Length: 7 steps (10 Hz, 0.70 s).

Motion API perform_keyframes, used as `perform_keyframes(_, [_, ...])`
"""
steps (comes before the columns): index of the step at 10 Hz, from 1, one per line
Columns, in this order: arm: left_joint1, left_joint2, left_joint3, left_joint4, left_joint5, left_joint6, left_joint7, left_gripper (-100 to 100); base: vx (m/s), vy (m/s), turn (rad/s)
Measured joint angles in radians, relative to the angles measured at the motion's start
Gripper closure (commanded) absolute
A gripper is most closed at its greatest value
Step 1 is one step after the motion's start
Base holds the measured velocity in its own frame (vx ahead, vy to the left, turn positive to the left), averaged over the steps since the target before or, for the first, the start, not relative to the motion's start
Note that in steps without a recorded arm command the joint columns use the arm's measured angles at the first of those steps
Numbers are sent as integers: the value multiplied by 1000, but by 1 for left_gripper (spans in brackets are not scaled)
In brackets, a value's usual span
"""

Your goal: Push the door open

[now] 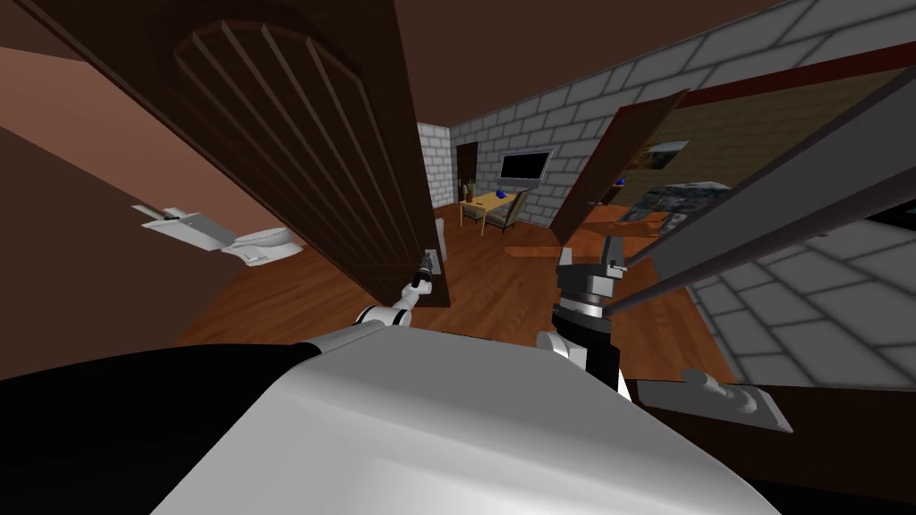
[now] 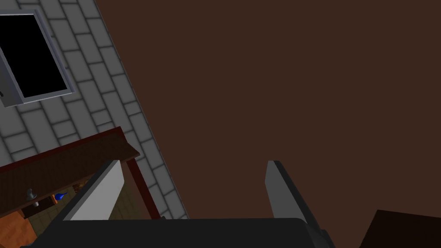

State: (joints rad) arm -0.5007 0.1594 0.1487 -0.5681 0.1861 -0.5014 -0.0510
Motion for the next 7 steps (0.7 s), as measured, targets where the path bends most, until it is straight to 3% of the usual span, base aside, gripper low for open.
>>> perform_keyframes(1, [12, 0, 5, -15, 2, 7, -3, 100, 165, -72, 56])
perform_keyframes(3, [1, 7, 17, 22, 7, -4, -7, 100, 175, -72, 50])
perform_keyframes(6, [5, 20, 44, 16, 18, -6, -16, 100, 200, -89, 58])
perform_keyframes(7, [-9, 28, 54, 46, 22, -20, -17, 100, 139, -64, 38])
